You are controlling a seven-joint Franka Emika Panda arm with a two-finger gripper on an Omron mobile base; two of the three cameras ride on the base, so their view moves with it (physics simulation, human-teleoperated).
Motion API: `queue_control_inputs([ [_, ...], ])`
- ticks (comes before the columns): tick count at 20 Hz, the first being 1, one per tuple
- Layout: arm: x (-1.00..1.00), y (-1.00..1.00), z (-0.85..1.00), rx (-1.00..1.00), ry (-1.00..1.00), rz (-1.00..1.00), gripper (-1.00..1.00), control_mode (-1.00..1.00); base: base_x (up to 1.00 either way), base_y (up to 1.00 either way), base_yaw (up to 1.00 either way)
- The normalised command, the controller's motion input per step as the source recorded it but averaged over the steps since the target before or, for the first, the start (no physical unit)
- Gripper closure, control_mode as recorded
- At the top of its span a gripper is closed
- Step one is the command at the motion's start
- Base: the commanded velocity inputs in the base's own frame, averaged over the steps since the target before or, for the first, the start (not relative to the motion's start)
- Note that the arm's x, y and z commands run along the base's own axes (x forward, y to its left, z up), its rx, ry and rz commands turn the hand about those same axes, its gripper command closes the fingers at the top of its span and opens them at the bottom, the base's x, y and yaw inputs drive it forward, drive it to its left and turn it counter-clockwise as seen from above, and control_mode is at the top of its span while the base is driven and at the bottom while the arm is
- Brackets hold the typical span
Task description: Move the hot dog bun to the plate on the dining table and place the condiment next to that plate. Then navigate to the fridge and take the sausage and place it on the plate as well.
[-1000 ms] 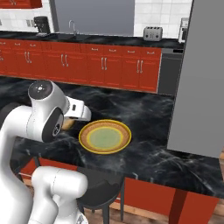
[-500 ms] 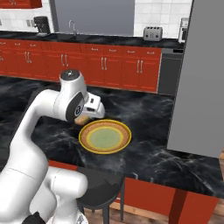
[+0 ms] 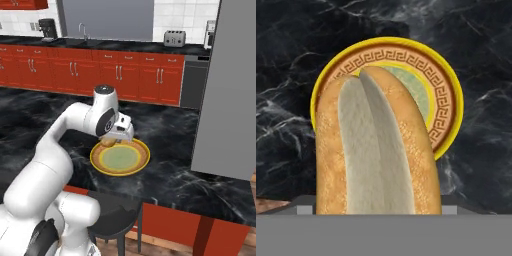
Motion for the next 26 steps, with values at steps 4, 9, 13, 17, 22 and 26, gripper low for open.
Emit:
queue_control_inputs([
  [4,0.23,-0.12,-0.55,0.0,0.0,0.0,1.0,-1.0,0.0,0.0,0.0],
  [9,0.45,-0.01,-0.58,0.0,0.02,0.0,1.0,-1.0,0.0,0.0,0.0],
  [13,0.44,0.0,-0.56,0.0,0.06,0.0,1.0,-1.0,0.0,0.0,0.0],
  [17,0.33,0.0,-0.4,0.0,0.08,0.0,1.0,-1.0,0.0,0.0,0.0],
  [22,0.28,0.0,-0.27,0.0,0.05,0.0,1.0,-1.0,0.0,0.0,0.0],
  [26,0.18,0.0,-0.27,0.0,0.0,0.0,1.0,-1.0,0.0,0.0,0.0],
])
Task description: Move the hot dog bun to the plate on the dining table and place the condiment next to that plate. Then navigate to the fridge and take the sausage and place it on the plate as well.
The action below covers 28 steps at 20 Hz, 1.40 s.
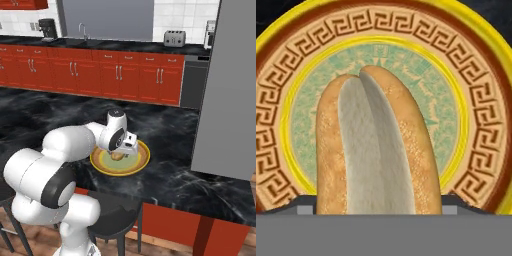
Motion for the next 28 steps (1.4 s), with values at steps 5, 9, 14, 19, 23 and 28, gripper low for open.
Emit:
queue_control_inputs([
  [5,0.14,0.0,-0.29,0.0,0.0,0.0,1.0,-1.0,0.0,0.0,0.0],
  [9,0.06,0.0,-0.23,0.0,0.0,0.0,1.0,-1.0,0.0,0.0,0.0],
  [14,0.0,0.0,-0.22,0.0,0.0,0.0,1.0,-1.0,0.0,0.0,0.0],
  [19,0.0,0.0,-0.23,0.0,0.0,0.0,1.0,-1.0,0.0,0.0,0.0],
  [23,0.1,0.0,-0.16,0.0,0.0,0.0,1.0,-1.0,0.0,0.0,0.0],
  [28,0.13,0.0,-0.08,0.0,0.0,0.0,1.0,-1.0,0.0,0.0,0.0],
])
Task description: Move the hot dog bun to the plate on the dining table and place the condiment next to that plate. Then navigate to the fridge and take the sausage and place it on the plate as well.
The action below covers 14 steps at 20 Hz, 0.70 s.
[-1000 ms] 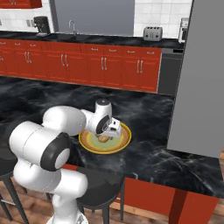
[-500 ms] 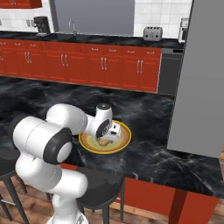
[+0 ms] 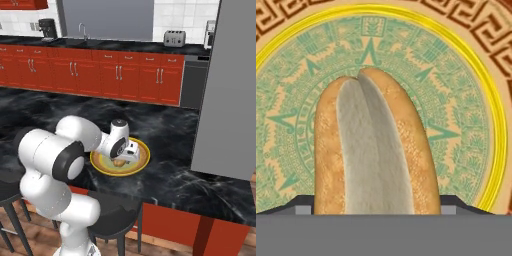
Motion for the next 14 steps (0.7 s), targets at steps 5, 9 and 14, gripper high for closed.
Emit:
queue_control_inputs([
  [5,0.08,0.0,-0.11,0.0,0.0,0.0,-1.0,-1.0,0.0,0.0,0.0],
  [9,0.0,0.0,-0.04,0.0,0.0,0.0,-1.0,-1.0,0.0,0.0,0.0],
  [14,0.0,0.0,-0.01,0.0,0.0,0.0,-1.0,-1.0,0.0,0.0,0.0],
])
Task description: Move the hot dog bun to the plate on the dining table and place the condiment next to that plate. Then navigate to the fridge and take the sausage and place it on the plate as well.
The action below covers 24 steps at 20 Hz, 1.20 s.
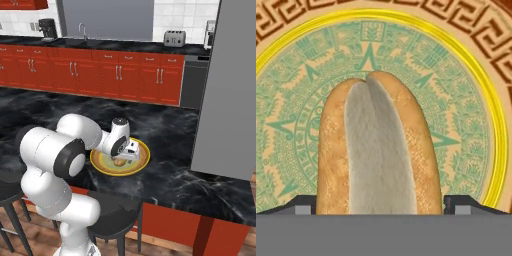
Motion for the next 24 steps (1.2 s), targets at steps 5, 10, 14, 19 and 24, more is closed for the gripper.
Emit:
queue_control_inputs([
  [5,0.0,0.0,0.05,0.0,0.02,0.0,-1.0,-1.0,0.0,0.0,0.0],
  [10,-0.19,0.0,0.48,0.0,-0.01,0.0,-1.0,-1.0,0.0,0.0,0.0],
  [14,-0.39,0.0,0.65,0.0,-0.06,0.0,-1.0,-1.0,0.0,0.0,0.0],
  [19,-0.48,0.0,0.81,0.0,-0.08,0.0,-1.0,-1.0,0.0,0.0,0.0],
  [24,-0.67,0.12,0.87,0.0,-0.03,0.0,-1.0,-1.0,0.0,0.0,0.0],
])
